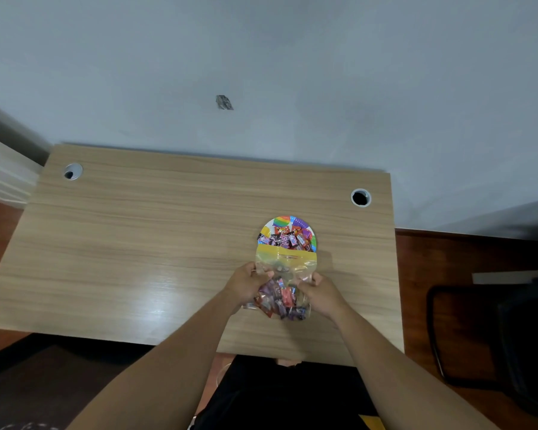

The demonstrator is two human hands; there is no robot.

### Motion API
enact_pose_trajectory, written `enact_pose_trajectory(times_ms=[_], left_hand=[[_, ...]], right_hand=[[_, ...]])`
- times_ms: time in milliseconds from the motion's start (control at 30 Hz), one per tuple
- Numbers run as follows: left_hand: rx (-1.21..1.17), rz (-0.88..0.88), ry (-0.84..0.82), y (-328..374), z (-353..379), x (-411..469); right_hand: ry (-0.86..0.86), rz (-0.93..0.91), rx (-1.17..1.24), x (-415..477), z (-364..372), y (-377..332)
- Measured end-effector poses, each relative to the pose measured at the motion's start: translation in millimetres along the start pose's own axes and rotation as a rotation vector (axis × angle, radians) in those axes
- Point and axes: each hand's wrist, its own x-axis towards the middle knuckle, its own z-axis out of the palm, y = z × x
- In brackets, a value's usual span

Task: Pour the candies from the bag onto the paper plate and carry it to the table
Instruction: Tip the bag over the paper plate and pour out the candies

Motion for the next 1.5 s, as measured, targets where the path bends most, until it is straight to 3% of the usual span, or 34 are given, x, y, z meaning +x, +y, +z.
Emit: enact_pose_trajectory(times_ms=[1500], left_hand=[[-0.118, -0.038, 0.095, -1, 4, 6]], right_hand=[[0.004, 0.048, 0.247, -24, -5, -17]])
